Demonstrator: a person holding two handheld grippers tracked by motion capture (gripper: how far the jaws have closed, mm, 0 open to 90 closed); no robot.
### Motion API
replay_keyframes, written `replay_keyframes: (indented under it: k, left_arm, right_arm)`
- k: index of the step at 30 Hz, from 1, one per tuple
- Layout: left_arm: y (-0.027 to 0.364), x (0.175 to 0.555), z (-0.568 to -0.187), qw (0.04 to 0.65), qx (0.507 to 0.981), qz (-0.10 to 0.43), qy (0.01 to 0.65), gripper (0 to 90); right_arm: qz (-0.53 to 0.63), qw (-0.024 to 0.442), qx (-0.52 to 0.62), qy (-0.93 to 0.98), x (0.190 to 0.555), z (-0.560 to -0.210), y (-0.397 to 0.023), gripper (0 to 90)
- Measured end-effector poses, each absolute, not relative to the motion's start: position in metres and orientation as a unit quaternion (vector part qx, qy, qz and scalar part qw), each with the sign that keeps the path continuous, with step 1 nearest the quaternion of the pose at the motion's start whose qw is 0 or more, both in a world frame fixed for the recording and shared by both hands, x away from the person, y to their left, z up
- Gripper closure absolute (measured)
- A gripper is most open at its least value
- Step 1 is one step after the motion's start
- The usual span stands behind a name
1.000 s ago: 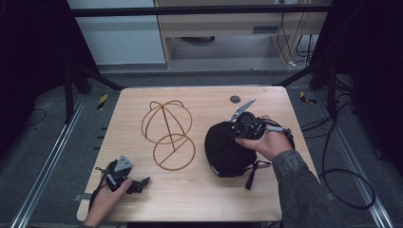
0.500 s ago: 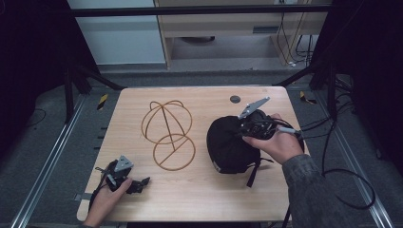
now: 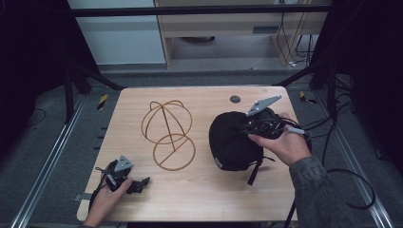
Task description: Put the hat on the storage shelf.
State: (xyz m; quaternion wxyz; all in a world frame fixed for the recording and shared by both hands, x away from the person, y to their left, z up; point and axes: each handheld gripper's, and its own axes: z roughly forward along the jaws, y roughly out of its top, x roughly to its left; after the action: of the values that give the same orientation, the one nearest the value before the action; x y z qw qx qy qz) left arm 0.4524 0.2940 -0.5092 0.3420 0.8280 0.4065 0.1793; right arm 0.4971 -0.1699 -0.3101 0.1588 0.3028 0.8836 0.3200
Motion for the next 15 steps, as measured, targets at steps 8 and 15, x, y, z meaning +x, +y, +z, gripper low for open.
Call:
replay_keyframes:
  k: [8,15]
  left_arm:
    - [0.294,0.452,-0.509,0.342,0.828,0.179,0.407,0.0]
    - [0.294,0.452,-0.509,0.343,0.827,0.180,0.407,0.0]
  right_arm:
    - [0.347,0.166,0.303,0.872,0.490,-0.298,-0.174,73.6]
    - [0.359,0.176,0.299,0.866,0.485,-0.287,-0.174,73.6]
